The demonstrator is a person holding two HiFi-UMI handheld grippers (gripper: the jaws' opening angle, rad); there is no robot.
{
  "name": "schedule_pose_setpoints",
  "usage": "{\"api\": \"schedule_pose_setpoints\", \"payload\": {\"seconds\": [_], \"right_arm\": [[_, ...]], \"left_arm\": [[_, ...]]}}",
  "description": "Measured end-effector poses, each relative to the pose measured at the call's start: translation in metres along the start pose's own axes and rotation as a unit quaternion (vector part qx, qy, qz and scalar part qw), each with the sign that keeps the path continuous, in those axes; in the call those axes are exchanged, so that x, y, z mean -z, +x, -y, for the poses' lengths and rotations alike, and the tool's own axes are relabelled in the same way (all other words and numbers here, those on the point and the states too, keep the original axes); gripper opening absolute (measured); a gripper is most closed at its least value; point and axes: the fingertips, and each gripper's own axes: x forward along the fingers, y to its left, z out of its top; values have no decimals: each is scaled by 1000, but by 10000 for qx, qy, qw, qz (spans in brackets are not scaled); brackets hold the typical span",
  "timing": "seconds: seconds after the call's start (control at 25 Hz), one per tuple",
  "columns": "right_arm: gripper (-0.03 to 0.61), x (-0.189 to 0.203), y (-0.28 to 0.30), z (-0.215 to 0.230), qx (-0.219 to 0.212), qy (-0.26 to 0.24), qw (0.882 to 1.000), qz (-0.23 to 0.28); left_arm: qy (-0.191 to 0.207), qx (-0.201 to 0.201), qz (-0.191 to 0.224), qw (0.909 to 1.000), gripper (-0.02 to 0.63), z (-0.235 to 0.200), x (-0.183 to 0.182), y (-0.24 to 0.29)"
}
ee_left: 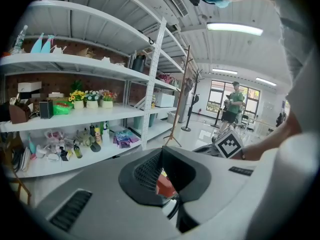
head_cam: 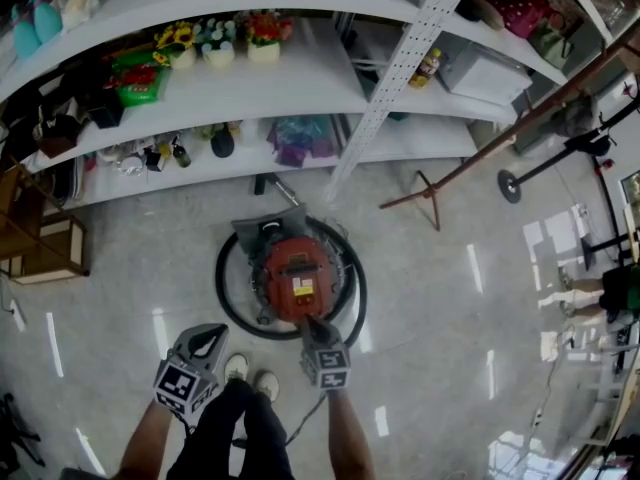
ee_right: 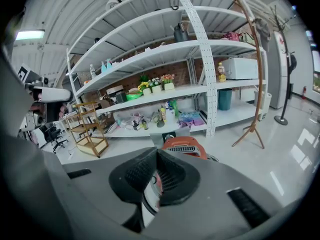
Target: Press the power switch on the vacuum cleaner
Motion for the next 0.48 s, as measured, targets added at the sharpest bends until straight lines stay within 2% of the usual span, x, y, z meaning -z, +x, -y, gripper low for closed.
{"api": "schedule_pose_setpoints", "payload": {"seconds": [0.2,0.48], "right_arm": [[9,-34,-21,-8,30,-29,9999,165],[9,-62,-50,-21,81,-62,9997,219]], "left_arm": [[-16,-66,65,10000,9,6,-24,-13],[-26,-7,101,9999,9,18,-52,-36]]}}
